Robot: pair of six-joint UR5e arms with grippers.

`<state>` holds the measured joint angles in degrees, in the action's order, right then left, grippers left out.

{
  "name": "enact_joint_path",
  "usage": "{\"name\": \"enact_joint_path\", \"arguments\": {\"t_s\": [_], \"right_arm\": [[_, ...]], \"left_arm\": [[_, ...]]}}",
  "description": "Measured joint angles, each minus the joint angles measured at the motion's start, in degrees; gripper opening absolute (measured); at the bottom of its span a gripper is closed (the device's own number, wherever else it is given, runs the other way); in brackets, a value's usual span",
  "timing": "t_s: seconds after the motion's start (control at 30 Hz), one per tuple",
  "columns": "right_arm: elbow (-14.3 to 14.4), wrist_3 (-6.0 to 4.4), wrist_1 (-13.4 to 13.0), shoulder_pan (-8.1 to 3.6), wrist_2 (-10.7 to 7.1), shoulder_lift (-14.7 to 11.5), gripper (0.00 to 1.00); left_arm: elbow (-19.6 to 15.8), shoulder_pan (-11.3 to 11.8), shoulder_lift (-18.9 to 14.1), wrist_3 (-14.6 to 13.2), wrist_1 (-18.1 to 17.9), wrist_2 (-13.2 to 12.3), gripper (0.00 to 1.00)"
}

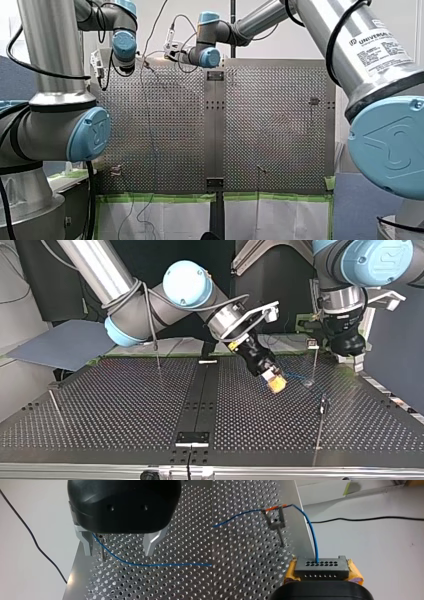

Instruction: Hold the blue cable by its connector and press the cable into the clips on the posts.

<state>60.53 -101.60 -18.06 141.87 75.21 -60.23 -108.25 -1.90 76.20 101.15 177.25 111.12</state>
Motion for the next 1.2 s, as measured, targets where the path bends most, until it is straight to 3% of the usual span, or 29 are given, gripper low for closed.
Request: {"name": "enact_joint_path", "arguments": {"t_s": [0.17, 0.37, 0.63, 0.9, 1.03, 1.2], "right_arm": [[-1.29, -0.22, 0.52, 1.03, -1.55, 0.28, 0.0], [-2.21, -1.2, 1.46, 2.09, -3.51, 0.73, 0.0], [-2.31, -1.02, 2.51, 2.45, -3.83, 1.34, 0.0], [-2.09, 1.59, 5.62, 1.44, -2.54, 0.48, 0.0], [-1.91, 2.33, 7.27, 1.28, -1.83, 0.23, 0.0], [-0.11, 4.26, 8.27, -0.02, 0.14, -1.52, 0.0]], "left_arm": [[0.01, 0.37, 0.01, 0.24, 0.02, -0.01, 1.0], [0.0, 0.97, 0.02, 0.35, 0.37, 0.75, 1.0], [-0.01, 1.79, 0.02, 0.3, 0.75, 2.12, 1.0], [-0.01, 1.65, 0.03, -0.23, 0.92, 1.65, 1.0], [-0.01, 1.35, 0.23, -0.46, 0.86, 0.13, 1.0], [-0.01, 0.82, 1.76, -0.98, 0.87, -2.35, 1.0]]}}
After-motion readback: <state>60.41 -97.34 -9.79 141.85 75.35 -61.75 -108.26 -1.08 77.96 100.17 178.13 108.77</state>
